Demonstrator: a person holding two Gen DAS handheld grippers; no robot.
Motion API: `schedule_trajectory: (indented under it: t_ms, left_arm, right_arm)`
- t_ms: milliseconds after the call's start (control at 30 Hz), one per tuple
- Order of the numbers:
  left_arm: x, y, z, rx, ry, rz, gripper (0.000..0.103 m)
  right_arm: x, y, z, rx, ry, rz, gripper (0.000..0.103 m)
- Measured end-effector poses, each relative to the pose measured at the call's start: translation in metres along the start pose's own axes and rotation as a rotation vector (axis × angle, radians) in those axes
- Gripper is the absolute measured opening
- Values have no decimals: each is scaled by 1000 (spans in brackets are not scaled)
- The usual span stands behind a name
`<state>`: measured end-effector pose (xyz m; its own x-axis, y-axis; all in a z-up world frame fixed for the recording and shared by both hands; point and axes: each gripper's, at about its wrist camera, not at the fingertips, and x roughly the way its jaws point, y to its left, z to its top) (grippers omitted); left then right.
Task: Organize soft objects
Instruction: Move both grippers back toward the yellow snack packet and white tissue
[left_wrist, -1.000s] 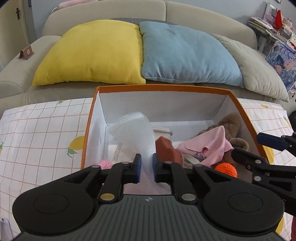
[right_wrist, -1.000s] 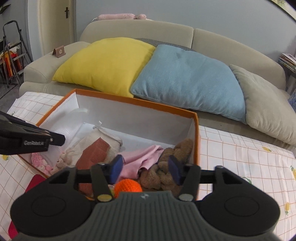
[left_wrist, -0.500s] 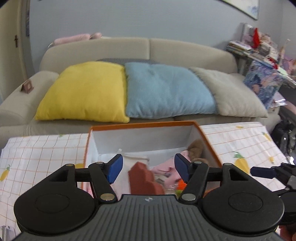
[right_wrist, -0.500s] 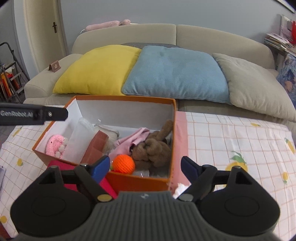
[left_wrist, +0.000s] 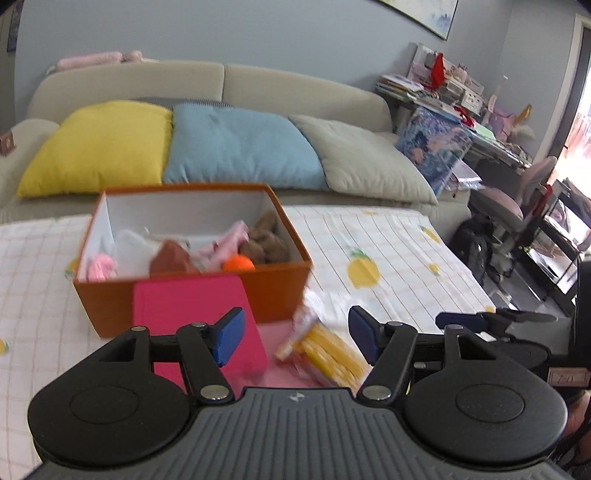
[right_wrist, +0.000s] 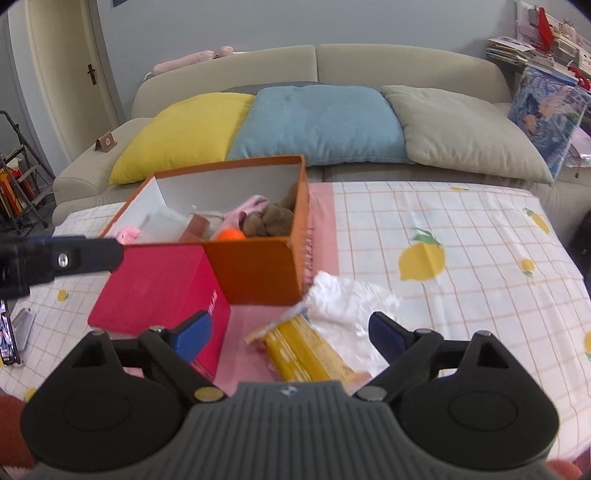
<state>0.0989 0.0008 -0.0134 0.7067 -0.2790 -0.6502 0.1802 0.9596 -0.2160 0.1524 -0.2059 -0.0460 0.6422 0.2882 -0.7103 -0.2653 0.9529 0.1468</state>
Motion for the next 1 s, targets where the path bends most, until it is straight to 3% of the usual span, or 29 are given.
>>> schedule_trajectory:
  t_ms: [400,633,1000]
  left_arm:
    - [13,-24,-65,-49,217,24,75]
    - [20,-39,-72,9,278,15,75]
    - [40,-55,-84,53,361,0,75]
  right_arm:
    - [-14,-34,-63,121,189,-76,93]
    - [-15,-44,-76,100,233,-91,93]
    - [4,-69,-84,208,278,-70,93]
